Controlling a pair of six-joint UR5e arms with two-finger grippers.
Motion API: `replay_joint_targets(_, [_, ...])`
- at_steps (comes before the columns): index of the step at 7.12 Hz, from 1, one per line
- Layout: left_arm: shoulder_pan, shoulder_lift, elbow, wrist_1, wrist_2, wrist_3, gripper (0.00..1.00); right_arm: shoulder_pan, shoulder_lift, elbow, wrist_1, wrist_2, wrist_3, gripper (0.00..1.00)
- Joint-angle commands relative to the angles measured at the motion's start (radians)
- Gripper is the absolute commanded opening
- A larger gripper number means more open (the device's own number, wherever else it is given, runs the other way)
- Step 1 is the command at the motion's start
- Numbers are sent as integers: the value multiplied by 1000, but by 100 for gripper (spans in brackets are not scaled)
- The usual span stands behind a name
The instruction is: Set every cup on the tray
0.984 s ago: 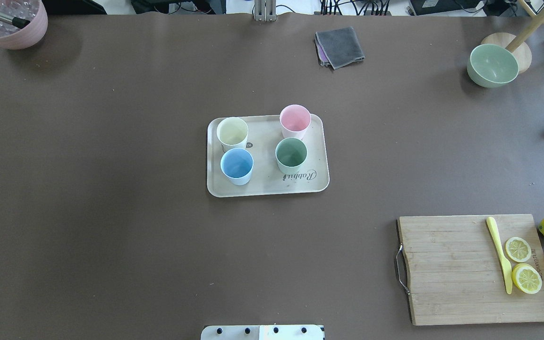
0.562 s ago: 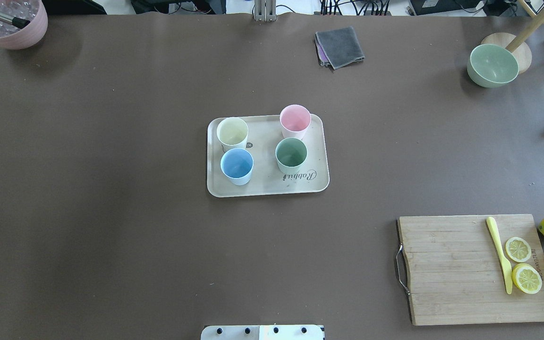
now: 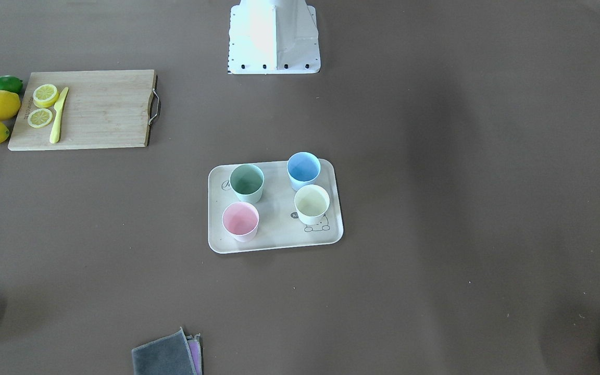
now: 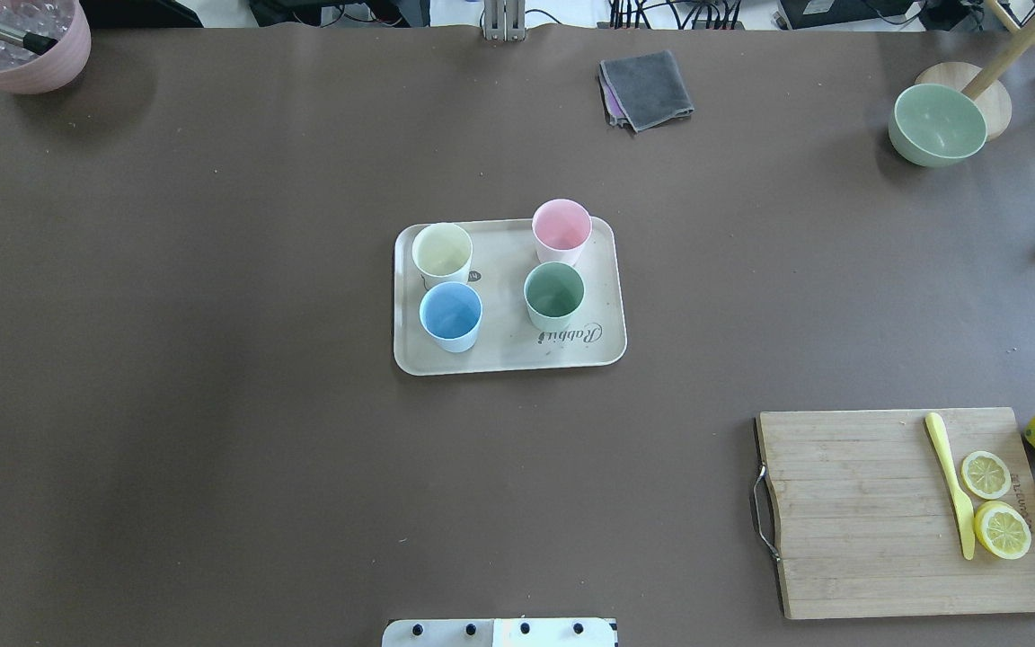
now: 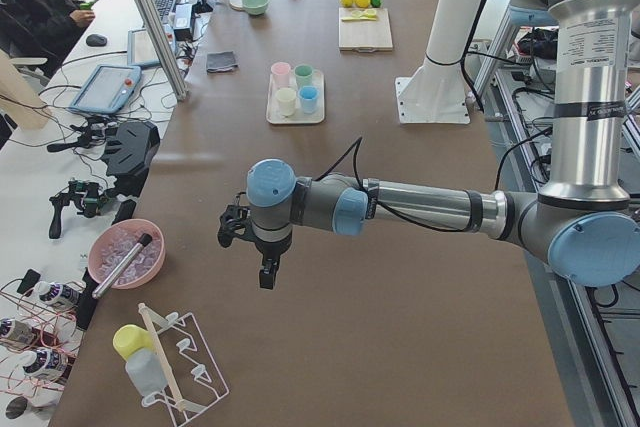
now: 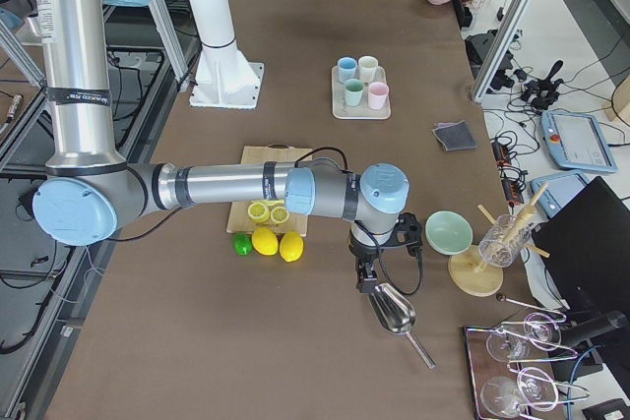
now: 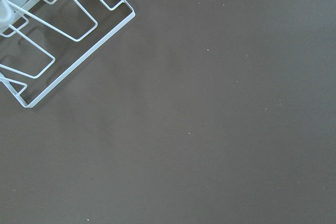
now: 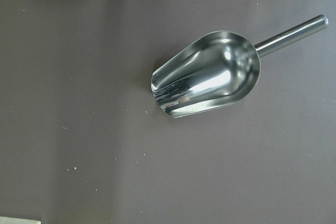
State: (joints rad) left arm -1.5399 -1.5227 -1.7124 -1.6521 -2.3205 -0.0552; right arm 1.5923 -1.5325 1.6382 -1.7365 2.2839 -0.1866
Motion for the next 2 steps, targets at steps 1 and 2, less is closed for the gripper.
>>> replay_joint_targets(1, [1,-1,2,0,1,0,98,0,0,0,0,-1,-1,100])
replay_joint_targets(2, [1,-2,2,0,3,0,98,0,0,0,0,-1,-1,100])
